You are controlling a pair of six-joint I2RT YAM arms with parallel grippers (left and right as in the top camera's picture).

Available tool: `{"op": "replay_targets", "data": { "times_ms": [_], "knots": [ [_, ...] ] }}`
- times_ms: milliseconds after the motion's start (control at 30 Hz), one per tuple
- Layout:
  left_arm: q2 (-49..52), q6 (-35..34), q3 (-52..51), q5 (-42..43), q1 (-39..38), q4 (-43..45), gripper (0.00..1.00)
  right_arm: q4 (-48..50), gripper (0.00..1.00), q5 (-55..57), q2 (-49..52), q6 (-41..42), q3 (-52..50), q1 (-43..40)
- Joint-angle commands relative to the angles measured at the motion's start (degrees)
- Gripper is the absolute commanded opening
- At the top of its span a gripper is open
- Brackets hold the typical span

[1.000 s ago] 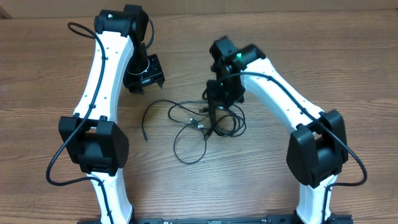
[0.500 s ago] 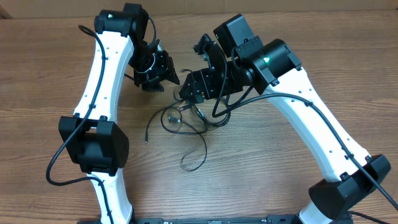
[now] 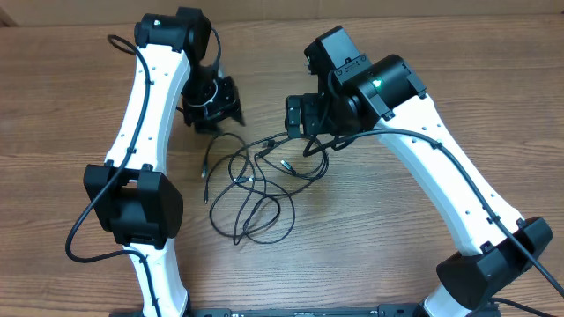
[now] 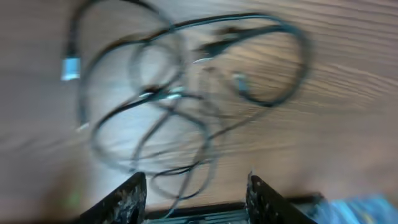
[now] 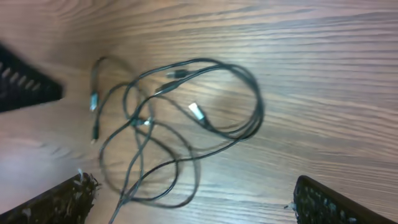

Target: Untangle cables

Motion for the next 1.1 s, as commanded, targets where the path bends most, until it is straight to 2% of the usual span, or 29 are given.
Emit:
{"op": "replay_targets", "data": {
  "times_ms": [0,133,167,267,467,667,733,833,933,1067],
  "knots": [
    [-1.27,-4.81,-0.26,-11.67,-1.38,-1.18,0.53,0.26,1.0,6.47,-0.04,1.42,0.63,-0.33],
    [-1.27,-3.89,-0.28,-12.9,-2.08,-1.66,0.56,-0.85,1.0,11.39,-0.04,5.22,0.63,-2.62],
    [-1.27,-0.37,-0.28,-10.47,-2.58,-1.66,0.57,-1.42,1.0,11.37,-0.04,5.25,0.63,-4.68],
    [-1.27,4.52,-1.05,-5.62,-3.93,-1.66,0.63,-2.01,1.0,11.39,-0.04,5.18,0.63,-8.24],
    [-1.27,3.91,-8.07,-5.4,-8.61,0.31,0.59,-3.54,1.0,11.5,-0.04,4.96,0.63,-15.28],
    [-1.27,-1.07,-18.91,-5.51,-12.79,10.23,0.57,-3.52,1.0,11.28,-0.04,4.98,0.63,-19.93],
    [-1.27,-2.03,-20.9,-5.51,-13.31,12.22,0.54,-3.52,1.0,11.28,-0.04,4.98,0.63,-20.68],
    [-1.27,-4.09,-22.27,-5.55,-13.4,13.57,0.37,-3.5,1.0,11.28,-0.04,4.98,0.63,-20.9],
    [-1.27,-4.46,-22.29,-5.57,-13.4,13.86,0.29,-3.52,1.0,11.3,-0.04,4.98,0.63,-20.9],
    [-1.27,-4.79,-22.29,-5.57,-13.4,14.49,0.24,-3.5,1.0,11.28,-0.04,4.98,0.63,-20.9]
  ]
}}
